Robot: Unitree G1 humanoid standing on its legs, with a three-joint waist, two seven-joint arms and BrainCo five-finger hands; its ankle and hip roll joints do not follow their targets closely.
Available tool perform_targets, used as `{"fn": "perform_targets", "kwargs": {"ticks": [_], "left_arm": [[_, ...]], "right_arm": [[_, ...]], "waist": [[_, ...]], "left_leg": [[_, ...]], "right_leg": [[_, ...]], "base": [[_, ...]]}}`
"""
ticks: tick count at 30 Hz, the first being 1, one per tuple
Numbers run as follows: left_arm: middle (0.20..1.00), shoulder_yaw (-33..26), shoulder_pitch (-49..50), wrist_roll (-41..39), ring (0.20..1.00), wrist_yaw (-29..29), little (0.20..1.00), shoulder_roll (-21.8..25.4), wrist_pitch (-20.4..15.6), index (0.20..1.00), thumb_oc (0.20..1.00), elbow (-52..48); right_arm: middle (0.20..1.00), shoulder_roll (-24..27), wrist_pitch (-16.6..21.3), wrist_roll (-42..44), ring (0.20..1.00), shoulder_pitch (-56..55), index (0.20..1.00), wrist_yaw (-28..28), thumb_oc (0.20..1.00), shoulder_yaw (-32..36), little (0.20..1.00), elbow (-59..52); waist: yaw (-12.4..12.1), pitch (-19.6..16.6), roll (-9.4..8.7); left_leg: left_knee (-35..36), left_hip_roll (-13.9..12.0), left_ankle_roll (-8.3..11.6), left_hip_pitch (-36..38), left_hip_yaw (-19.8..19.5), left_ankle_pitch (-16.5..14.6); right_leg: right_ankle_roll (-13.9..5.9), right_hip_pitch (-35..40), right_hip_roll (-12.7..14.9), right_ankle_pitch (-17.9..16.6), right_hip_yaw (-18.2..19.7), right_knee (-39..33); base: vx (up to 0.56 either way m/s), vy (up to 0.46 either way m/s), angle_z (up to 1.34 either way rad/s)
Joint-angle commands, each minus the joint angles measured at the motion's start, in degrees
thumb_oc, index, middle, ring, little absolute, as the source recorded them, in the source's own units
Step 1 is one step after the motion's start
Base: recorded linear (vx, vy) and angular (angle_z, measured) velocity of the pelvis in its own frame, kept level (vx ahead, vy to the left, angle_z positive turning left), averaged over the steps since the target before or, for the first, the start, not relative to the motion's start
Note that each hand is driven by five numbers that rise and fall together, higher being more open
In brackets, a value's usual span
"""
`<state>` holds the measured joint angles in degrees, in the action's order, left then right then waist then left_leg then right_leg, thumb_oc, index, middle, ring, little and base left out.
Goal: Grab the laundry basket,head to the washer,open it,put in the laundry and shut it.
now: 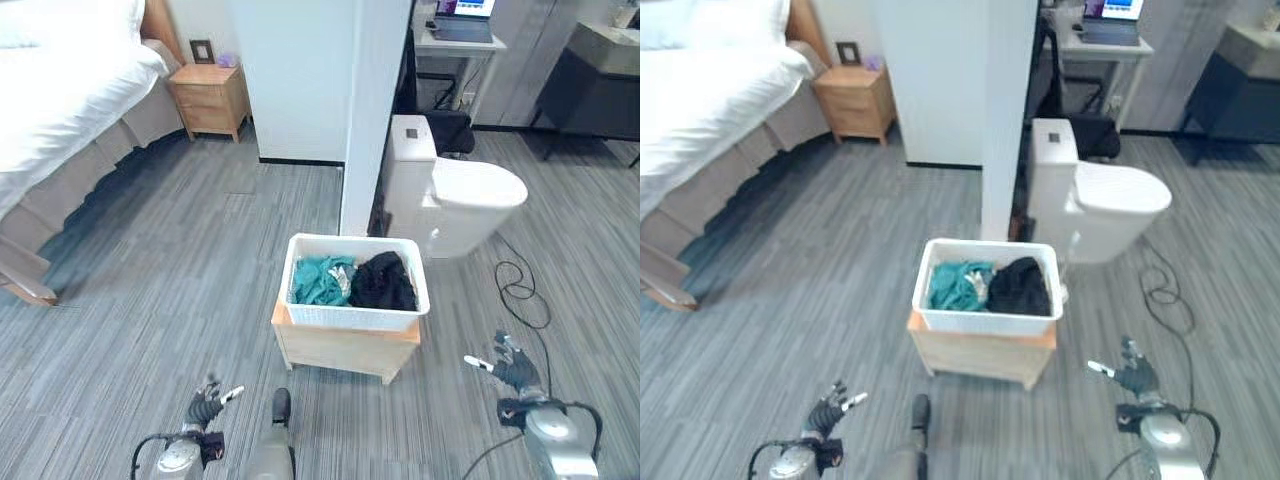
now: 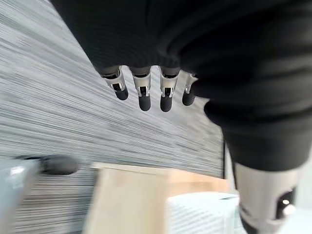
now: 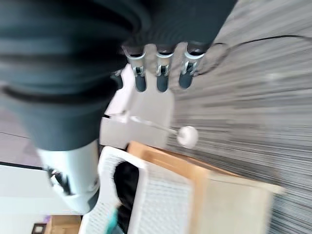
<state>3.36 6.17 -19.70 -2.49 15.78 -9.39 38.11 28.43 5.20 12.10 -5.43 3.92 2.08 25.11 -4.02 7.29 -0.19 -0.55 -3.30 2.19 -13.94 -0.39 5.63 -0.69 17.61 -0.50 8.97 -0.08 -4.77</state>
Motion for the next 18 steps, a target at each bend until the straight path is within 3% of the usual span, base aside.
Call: {"fn": "perform_targets", "kwargs": {"ticks": [1,2,3,5,7,8,9,10,11,12,14,18], "left_arm": [[1.000,-0.3,-2.3,4.7,1.000,-2.2,1.000,4.1,-0.7,1.000,1.000,-6.9],[1.000,-1.0,-2.4,7.4,1.000,-2.2,1.000,6.0,0.4,1.000,1.000,-11.3],[1.000,-1.1,-2.3,7.4,1.000,-2.2,1.000,6.0,0.5,1.000,1.000,-11.5],[1.000,-2.7,-3.6,11.3,1.000,-2.1,1.000,9.0,3.1,1.000,1.000,-15.8],[1.000,-4.1,-4.2,11.4,1.000,-2.0,1.000,9.8,4.4,1.000,1.000,-16.8],[1.000,-5.3,-4.3,11.7,1.000,-1.6,1.000,10.8,5.2,1.000,1.000,-19.2],[1.000,-6.8,-4.2,11.8,1.000,-0.8,1.000,12.1,6.0,1.000,1.000,-22.4],[1.000,-6.8,-4.2,11.8,1.000,-0.8,1.000,12.1,6.0,1.000,1.000,-22.4],[1.000,-7.9,-3.8,11.9,1.000,-0.1,1.000,13.1,6.6,1.000,1.000,-25.0],[1.000,-10.1,-3.3,15.1,1.000,1.1,1.000,15.7,7.7,1.000,1.000,-29.3],[1.000,-10.6,-3.3,16.2,1.000,1.5,1.000,16.3,8.1,1.000,1.000,-30.3],[1.000,-11.0,-1.1,17.1,1.000,6.7,1.000,18.3,11.0,1.000,1.000,-34.2]], "right_arm": [[1.000,1.6,0.7,-2.7,1.000,1.7,1.000,1.6,1.000,3.3,1.000,-2.3],[1.000,1.8,-0.5,-4.1,1.000,3.0,1.000,1.8,1.000,3.4,1.000,-2.3],[1.000,1.7,-0.6,-4.2,1.000,3.1,1.000,1.8,1.000,3.4,1.000,-2.4],[1.000,2.4,-2.4,-4.8,1.000,5.2,1.000,1.7,1.000,4.1,1.000,-2.0],[1.000,2.8,-3.3,-5.3,1.000,6.0,1.000,1.4,1.000,4.4,1.000,-2.4],[1.000,3.5,-4.1,-5.7,1.000,6.5,1.000,1.1,1.000,4.8,1.000,-2.3],[1.000,4.4,-5.0,-5.3,1.000,7.3,1.000,1.0,1.000,5.7,1.000,-2.3],[1.000,4.4,-5.0,-5.3,1.000,7.3,1.000,1.0,1.000,5.6,1.000,-2.3],[1.000,4.9,-5.4,-5.4,1.000,7.2,1.000,1.1,1.000,6.4,1.000,-2.8],[1.000,5.2,-5.9,-5.7,1.000,7.0,1.000,1.1,1.000,7.9,1.000,-3.6],[1.000,5.2,-6.4,-5.9,1.000,6.4,1.000,1.0,1.000,8.4,1.000,-4.4],[1.000,4.3,-8.9,-8.0,1.000,2.7,1.000,-1.3,1.000,10.5,1.000,-7.9]], "waist": [[-1.1,-3.5,-2.33],[-1.7,-4.1,-2.73],[-1.9,-4.0,-2.82],[-1.4,-3.7,-2.36],[-1.3,-3.5,-2.08],[-1.2,-3.4,-1.92],[-1.1,-3.5,-1.30],[-1.0,-3.5,-1.27],[-0.8,-3.4,-0.85],[-0.3,-2.7,0.01],[0.2,-2.2,-0.31],[0.0,-2.1,-2.66]], "left_leg": [[-3.2,0.1,0.34,1.3,-1.0,0.7],[-3.7,1.1,-1.20,2.8,0.4,-1.1],[-3.8,1.1,-1.26,2.8,0.6,-1.1],[-3.2,2.4,-3.45,5.8,1.6,-3.1],[-2.6,2.9,-3.90,7.3,2.0,-3.7],[-2.0,3.1,-4.14,8.3,2.4,-4.3],[-1.1,2.5,-3.89,10.0,2.9,-5.3],[-1.1,2.5,-3.88,10.0,2.8,-5.3],[-0.6,2.2,-3.65,10.7,3.0,-6.0],[-0.6,0.7,-2.62,12.4,3.3,-7.7],[-0.9,0.9,-2.55,13.0,3.2,-8.5],[-1.9,2.7,-2.41,14.3,3.9,-10.4]], "right_leg": [[-4.38,-7.0,5.9,-4.1,2.2,5.4],[-5.39,-8.4,7.4,-4.8,2.6,10.3],[-5.44,-8.7,7.5,-4.6,2.8,10.7],[-7.13,-13.4,7.9,-8.5,4.0,20.8],[-7.89,-15.3,8.7,-10.1,3.4,22.5],[-8.09,-16.5,9.8,-11.4,2.0,21.7],[-7.93,-18.8,11.6,-12.5,-2.3,18.0],[-7.92,-18.7,11.6,-12.5,-2.4,17.9],[-7.88,-19.5,12.8,-12.8,-4.8,14.7],[-8.93,-21.8,17.5,-16.8,-9.0,8.4],[-9.12,-21.9,18.0,-18.1,-8.2,7.6],[-10.75,-19.4,19.3,-20.7,-8.2,6.6]], "base": [[0.49,0.365,-0.55],[0.28,0.230,-0.43],[0.23,0.235,-0.40],[0.17,0.213,-0.33],[0.13,0.131,-0.34],[0.17,0.082,-0.37],[0.12,0.031,-0.32],[0.12,-0.012,-0.45],[0.16,-0.117,-0.12],[0.21,-0.142,-0.10],[0.13,-0.085,0.04],[0.18,-0.078,0.31]]}}
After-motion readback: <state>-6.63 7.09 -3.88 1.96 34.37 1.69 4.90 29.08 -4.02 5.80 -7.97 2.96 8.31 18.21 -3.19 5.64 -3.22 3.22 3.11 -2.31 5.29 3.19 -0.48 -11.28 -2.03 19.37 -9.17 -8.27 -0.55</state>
